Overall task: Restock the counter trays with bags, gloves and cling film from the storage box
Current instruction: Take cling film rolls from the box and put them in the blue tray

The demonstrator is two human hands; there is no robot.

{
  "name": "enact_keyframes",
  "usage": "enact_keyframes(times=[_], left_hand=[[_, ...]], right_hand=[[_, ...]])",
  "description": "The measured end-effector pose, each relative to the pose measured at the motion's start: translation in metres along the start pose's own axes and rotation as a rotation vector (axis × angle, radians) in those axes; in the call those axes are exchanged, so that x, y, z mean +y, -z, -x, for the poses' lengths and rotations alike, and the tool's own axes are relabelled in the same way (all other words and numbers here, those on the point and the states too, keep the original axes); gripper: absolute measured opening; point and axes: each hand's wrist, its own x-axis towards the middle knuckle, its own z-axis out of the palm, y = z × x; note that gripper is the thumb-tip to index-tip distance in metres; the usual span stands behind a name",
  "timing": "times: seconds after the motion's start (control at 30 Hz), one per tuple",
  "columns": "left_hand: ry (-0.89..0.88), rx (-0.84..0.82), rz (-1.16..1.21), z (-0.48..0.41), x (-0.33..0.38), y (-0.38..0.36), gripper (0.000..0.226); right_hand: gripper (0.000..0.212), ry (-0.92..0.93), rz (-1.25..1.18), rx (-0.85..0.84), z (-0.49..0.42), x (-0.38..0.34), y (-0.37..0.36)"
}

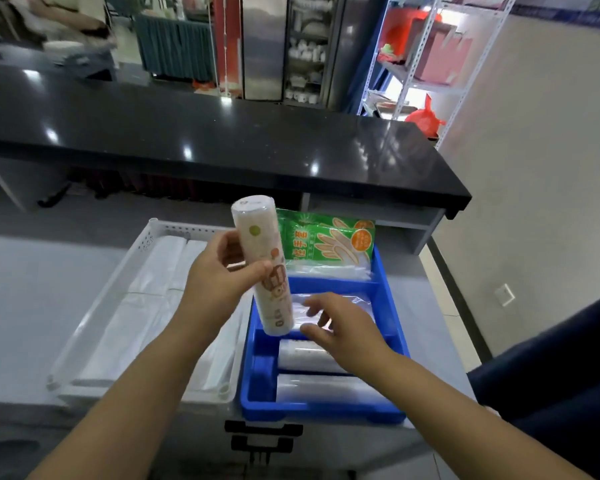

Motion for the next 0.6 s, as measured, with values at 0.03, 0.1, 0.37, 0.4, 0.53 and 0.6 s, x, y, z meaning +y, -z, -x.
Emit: enact_keyframes(times=[0.03,0.1,0.37,0.4,0.53,0.6], left_hand=[[0.001,0.018,0.011,-0.003,0.001,0.009,0.036],[0.020,0.035,0.036,-0.007,0.000,0.025,0.034],[0.057,0.059,0.067,-0.008,-0.013,0.055,0.025],[0.063,0.065,0.077,-0.008,-0.014,0.055,0.025],[0.090,0.093,0.115,-0.010,-0.018,0.054,0.025],[0.095,0.078,0.107,-0.010,-0.018,0.050,0.024]], right_hand=[[0.028,0.031,0.071,-0.072,0.005,0.002,-0.008],[0.024,0.179,0.188,-0.214,0.012,0.002,-0.025],[0.030,0.473,0.452,-0.399,0.002,-0.010,-0.047],[0.031,0.478,0.455,-0.389,0.003,-0.010,-0.046],[0.032,0.400,0.405,-0.312,0.005,-0.013,-0.035],[0.035,0.277,0.309,-0.240,0.007,-0.011,-0.022]])
